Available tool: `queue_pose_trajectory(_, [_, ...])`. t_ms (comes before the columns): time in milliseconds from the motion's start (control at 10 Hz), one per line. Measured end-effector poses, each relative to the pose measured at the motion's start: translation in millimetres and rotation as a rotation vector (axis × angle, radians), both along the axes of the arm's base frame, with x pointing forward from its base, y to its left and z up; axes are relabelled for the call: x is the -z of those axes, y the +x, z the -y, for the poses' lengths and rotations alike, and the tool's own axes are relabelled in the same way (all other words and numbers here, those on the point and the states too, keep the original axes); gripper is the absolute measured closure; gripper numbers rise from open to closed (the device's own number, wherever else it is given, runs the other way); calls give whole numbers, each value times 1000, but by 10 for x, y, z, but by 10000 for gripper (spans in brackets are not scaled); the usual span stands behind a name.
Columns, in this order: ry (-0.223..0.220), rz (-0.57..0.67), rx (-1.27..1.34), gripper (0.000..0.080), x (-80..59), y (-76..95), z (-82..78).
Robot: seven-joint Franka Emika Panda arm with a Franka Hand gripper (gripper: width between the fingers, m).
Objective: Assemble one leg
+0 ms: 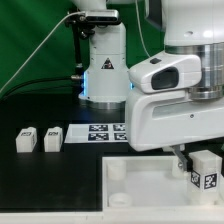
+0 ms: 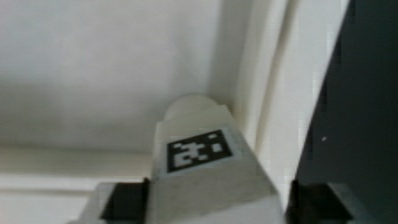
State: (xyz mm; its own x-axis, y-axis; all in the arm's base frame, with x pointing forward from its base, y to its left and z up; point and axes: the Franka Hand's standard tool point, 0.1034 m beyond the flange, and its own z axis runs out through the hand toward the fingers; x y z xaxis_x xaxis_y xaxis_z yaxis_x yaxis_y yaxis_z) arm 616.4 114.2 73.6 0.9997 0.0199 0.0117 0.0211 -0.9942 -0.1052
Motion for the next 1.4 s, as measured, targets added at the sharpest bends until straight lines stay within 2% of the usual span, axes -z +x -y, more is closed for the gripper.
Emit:
queue_pose_trajectory(100, [1, -10, 96, 507, 1, 1, 7])
queue_pose_trajectory(400, [2, -41, 404, 507, 14, 28, 1])
queue_pose_trajectory(700, [-5, -134, 889, 507, 0, 101, -25])
queue_pose_trajectory(1000, [40, -193, 1504, 507, 17, 113, -72])
queue_pose_trajectory(1200, [47, -205, 1676, 506, 16, 123, -79])
queue_pose_trajectory(1400, [35, -211, 1745, 506, 8, 110, -89])
